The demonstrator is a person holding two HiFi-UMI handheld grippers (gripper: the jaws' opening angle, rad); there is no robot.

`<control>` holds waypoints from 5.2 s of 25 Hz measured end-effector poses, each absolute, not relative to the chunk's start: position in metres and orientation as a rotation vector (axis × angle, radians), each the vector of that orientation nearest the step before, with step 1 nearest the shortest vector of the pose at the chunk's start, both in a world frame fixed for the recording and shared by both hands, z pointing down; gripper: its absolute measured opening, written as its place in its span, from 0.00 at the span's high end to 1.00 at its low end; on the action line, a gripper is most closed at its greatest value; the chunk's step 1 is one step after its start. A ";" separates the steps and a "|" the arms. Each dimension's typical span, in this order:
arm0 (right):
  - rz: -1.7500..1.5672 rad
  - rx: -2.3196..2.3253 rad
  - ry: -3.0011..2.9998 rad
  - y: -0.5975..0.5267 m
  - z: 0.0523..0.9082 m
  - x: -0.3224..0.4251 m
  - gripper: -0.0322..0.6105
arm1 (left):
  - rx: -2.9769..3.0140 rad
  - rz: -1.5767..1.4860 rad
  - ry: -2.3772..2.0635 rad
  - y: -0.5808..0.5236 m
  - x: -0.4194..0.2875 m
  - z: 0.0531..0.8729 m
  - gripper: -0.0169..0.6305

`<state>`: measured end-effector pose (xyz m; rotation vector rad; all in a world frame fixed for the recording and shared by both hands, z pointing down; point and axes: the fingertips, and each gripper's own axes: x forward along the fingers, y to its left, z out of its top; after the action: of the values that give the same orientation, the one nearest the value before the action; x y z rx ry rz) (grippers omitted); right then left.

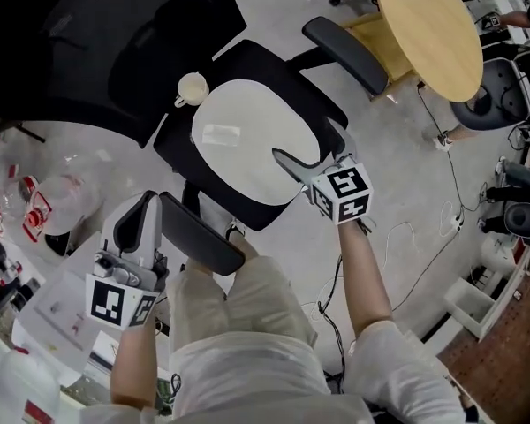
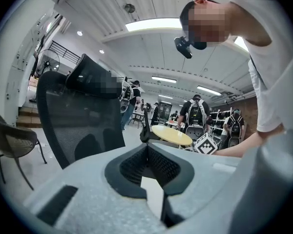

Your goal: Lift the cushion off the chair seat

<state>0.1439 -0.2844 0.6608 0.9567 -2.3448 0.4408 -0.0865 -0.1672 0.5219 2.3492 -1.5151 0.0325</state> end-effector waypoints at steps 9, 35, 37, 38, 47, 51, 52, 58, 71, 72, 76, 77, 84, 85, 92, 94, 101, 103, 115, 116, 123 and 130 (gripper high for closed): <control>0.513 0.839 -2.220 -0.302 0.768 0.153 0.16 | 2.306 0.022 -1.518 -0.174 -0.071 0.558 0.95; 0.629 0.803 -1.821 -0.350 0.934 0.182 0.24 | 2.165 0.032 -1.553 -0.149 -0.063 0.606 0.95; 0.638 0.802 -1.804 -0.347 0.935 0.180 0.38 | 2.163 0.023 -1.550 -0.151 -0.061 0.606 0.95; 0.645 0.803 -1.796 -0.346 0.935 0.180 0.41 | 2.167 0.020 -1.547 -0.152 -0.060 0.604 0.95; 0.827 0.726 -1.752 -0.318 0.936 0.180 0.66 | 2.206 0.030 -1.516 -0.154 -0.061 0.594 0.95; 0.788 0.726 -1.775 -0.312 0.930 0.177 0.79 | 2.228 0.043 -1.505 -0.152 -0.065 0.589 0.95; 0.776 0.723 -1.779 -0.311 0.928 0.175 0.82 | 2.231 0.048 -1.506 -0.152 -0.067 0.588 0.95; 0.797 0.706 -1.782 -0.298 0.908 0.170 0.87 | 2.249 0.059 -1.503 -0.147 -0.079 0.578 0.95; 0.845 0.842 -1.892 -0.257 0.812 0.163 0.87 | 2.360 0.056 -1.459 -0.134 -0.101 0.525 0.95; 0.844 0.851 -1.906 -0.253 0.803 0.160 0.87 | 2.365 0.051 -1.459 -0.133 -0.104 0.520 0.95; 0.812 0.865 -1.939 -0.236 0.772 0.147 0.87 | 2.381 0.042 -1.471 -0.124 -0.120 0.504 0.95; 0.799 0.868 -1.939 -0.232 0.766 0.144 0.87 | 2.383 0.042 -1.476 -0.122 -0.125 0.501 0.95; 0.770 0.901 -1.956 -0.216 0.732 0.129 0.87 | 2.417 0.005 -1.516 -0.114 -0.146 0.476 0.95; 0.768 0.910 -1.958 -0.215 0.728 0.127 0.87 | 2.423 -0.003 -1.522 -0.112 -0.149 0.472 0.95; 0.808 0.995 -1.964 -0.199 0.702 0.126 0.87 | 2.469 -0.057 -1.551 -0.101 -0.161 0.447 0.95; 0.825 1.023 -1.971 -0.196 0.693 0.125 0.87 | 2.481 -0.067 -1.557 -0.100 -0.164 0.441 0.95; 0.801 1.071 -2.026 -0.201 0.661 0.121 0.87 | 2.528 -0.107 -1.580 -0.105 -0.162 0.419 0.95; 0.795 1.093 -2.028 -0.200 0.651 0.126 0.87 | 2.534 -0.114 -1.587 -0.105 -0.162 0.413 0.95; 0.752 1.220 -2.119 -0.217 0.572 0.150 0.87 | 2.590 -0.174 -1.627 -0.115 -0.153 0.371 0.95; 0.746 1.234 -2.131 -0.218 0.565 0.152 0.87 | 2.595 -0.178 -1.632 -0.116 -0.154 0.367 0.95; 0.645 1.322 -2.226 -0.230 0.495 0.161 0.87 | 2.605 -0.234 -1.683 -0.120 -0.165 0.343 0.95; 0.500 1.446 -2.361 -0.235 0.398 0.179 0.87 | 2.629 -0.297 -1.750 -0.123 -0.173 0.312 0.95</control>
<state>0.1788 -0.2348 0.3978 1.4455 -2.3605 0.5004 -0.1734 -0.1231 0.3119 2.6291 -1.7503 -0.2971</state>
